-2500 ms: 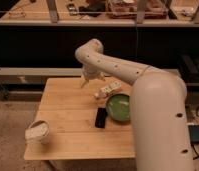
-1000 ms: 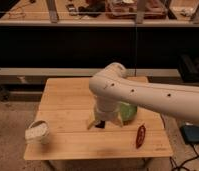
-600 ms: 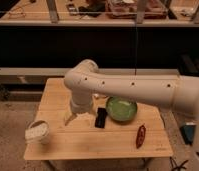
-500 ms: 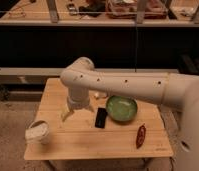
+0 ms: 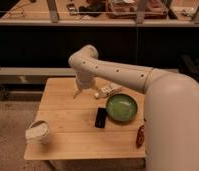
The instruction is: Move the arm in a circular motion
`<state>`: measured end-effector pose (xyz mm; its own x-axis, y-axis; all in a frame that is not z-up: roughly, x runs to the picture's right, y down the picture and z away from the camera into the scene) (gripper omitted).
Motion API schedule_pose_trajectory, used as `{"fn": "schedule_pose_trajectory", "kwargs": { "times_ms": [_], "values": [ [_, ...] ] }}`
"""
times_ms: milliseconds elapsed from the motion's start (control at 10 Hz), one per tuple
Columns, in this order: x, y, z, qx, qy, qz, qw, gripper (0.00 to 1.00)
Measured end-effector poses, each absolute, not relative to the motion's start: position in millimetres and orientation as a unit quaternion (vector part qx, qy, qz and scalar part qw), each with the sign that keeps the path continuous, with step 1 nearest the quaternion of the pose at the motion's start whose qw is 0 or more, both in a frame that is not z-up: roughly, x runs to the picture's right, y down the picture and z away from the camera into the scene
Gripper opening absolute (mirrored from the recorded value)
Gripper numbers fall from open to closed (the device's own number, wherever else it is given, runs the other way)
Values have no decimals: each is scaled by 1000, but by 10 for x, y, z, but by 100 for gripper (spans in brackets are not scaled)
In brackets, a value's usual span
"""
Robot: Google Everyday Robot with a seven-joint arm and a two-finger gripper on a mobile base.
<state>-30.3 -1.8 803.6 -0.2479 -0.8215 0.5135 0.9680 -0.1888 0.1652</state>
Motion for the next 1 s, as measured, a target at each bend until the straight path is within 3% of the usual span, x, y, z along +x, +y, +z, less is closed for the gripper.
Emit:
{"fn": "schedule_pose_trajectory", "kwargs": {
  "times_ms": [400,600,1000],
  "values": [
    [1136,-136,7943,-213,-164,-669,693,80],
    [1577,70,7564,-232,-127,-640,721,80],
    [1345,688,6749,-216,-132,-638,727,80]
  ]
}}
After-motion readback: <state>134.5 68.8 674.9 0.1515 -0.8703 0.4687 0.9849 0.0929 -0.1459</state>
